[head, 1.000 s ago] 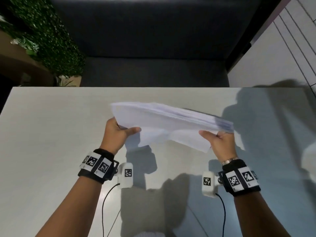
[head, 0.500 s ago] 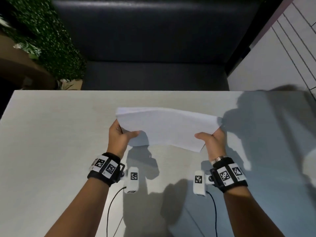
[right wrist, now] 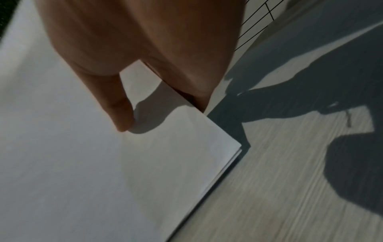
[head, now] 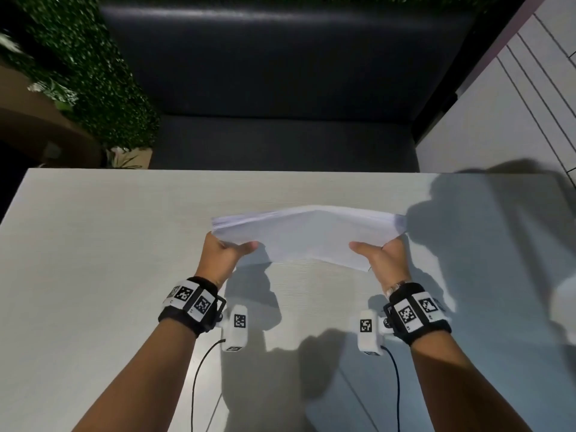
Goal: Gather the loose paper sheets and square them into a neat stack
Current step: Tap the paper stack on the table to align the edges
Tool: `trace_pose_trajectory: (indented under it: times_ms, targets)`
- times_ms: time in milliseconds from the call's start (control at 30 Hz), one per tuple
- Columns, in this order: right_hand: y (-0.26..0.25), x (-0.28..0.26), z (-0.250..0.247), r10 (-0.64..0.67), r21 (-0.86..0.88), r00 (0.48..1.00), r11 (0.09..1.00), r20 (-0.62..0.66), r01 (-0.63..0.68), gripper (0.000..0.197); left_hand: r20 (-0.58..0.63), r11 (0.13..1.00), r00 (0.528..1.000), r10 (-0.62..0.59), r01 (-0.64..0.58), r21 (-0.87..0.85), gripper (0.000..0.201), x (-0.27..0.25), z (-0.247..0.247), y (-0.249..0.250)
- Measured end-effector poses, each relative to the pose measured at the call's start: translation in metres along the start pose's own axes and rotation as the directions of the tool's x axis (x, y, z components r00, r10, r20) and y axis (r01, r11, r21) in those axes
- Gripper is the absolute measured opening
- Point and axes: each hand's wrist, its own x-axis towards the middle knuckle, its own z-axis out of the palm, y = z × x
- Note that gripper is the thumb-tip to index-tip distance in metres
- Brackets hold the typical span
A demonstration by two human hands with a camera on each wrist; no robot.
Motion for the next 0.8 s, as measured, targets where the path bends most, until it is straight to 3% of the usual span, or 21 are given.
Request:
trace_pose_trajectory:
  times_ms: [67, 133, 200, 233, 300, 367, 433, 500, 533, 600, 667, 733, 800]
  targets:
    - [-0.006, -0.002, 0.001, -0.051, -0.021, 0.999, 0.998, 0.0, 0.051, 0.045, -0.026, 1.0, 0.999, -0.019, 0.019, -0.001, 0.031, 0.002, 0.0, 0.006]
    - [-0.01, -0.008, 0.003, -0.128, -0.011, 0.982, 0.992, -0.137, 0.128, 0.057, -0.074, 0.998, 0.996, -0.04, 0.036, -0.045, 0.027, 0.001, -0.001, 0.012]
    - [-0.011, -0.02, 0.008, -0.083, 0.176, 0.936, 0.973, -0.343, 0.151, 0.08, -0.116, 0.988, 0.991, -0.062, 0.044, -0.145, 0.027, -0.003, 0.001, 0.02]
    - [-0.013, -0.027, 0.013, 0.011, 0.319, 0.932, 0.941, -0.362, 0.112, 0.09, -0.125, 0.977, 0.989, -0.081, 0.054, -0.208, 0.028, -0.007, 0.004, 0.024]
    - [-0.018, -0.041, 0.026, 0.195, 0.572, 0.969, 0.817, -0.155, -0.073, 0.092, -0.121, 0.943, 0.983, -0.137, 0.092, -0.321, 0.032, -0.013, 0.011, 0.029]
    - [-0.028, -0.047, 0.041, 0.218, 0.661, 0.971, 0.715, 0.098, -0.227, 0.07, -0.088, 0.901, 0.976, -0.198, 0.145, -0.409, 0.039, -0.019, 0.021, 0.032]
    - [-0.041, -0.047, 0.054, 0.221, 0.642, 0.967, 0.724, 0.129, -0.251, 0.074, -0.037, 0.857, 0.974, -0.223, 0.178, -0.483, 0.042, -0.023, 0.032, 0.038]
    - [-0.053, -0.043, 0.06, 0.259, 0.577, 0.966, 0.792, -0.021, -0.199, 0.088, 0.025, 0.823, 0.979, -0.202, 0.183, -0.538, 0.046, -0.029, 0.042, 0.045]
    - [-0.058, -0.039, 0.059, 0.24, 0.538, 0.962, 0.832, -0.131, -0.134, 0.082, 0.055, 0.815, 0.981, -0.186, 0.185, -0.548, 0.047, -0.03, 0.044, 0.048]
    - [-0.069, -0.035, 0.052, 0.128, 0.47, 0.963, 0.883, -0.235, -0.003, 0.059, 0.086, 0.834, 0.983, -0.165, 0.186, -0.52, 0.048, -0.031, 0.045, 0.052]
    - [-0.081, -0.035, 0.045, 0.0, 0.38, 0.973, 0.921, -0.229, 0.09, 0.045, 0.012, 0.882, 0.99, -0.141, 0.131, -0.452, 0.056, -0.028, 0.04, 0.053]
    - [-0.088, -0.033, 0.038, -0.106, 0.274, 0.976, 0.949, -0.19, 0.156, 0.036, -0.126, 0.932, 0.988, -0.085, 0.034, -0.36, 0.082, -0.021, 0.029, 0.054]
    - [-0.092, -0.03, 0.031, -0.177, 0.148, 0.976, 0.97, -0.127, 0.195, 0.027, -0.126, 0.978, 0.989, 0.075, -0.098, -0.183, 0.098, -0.015, 0.02, 0.066]
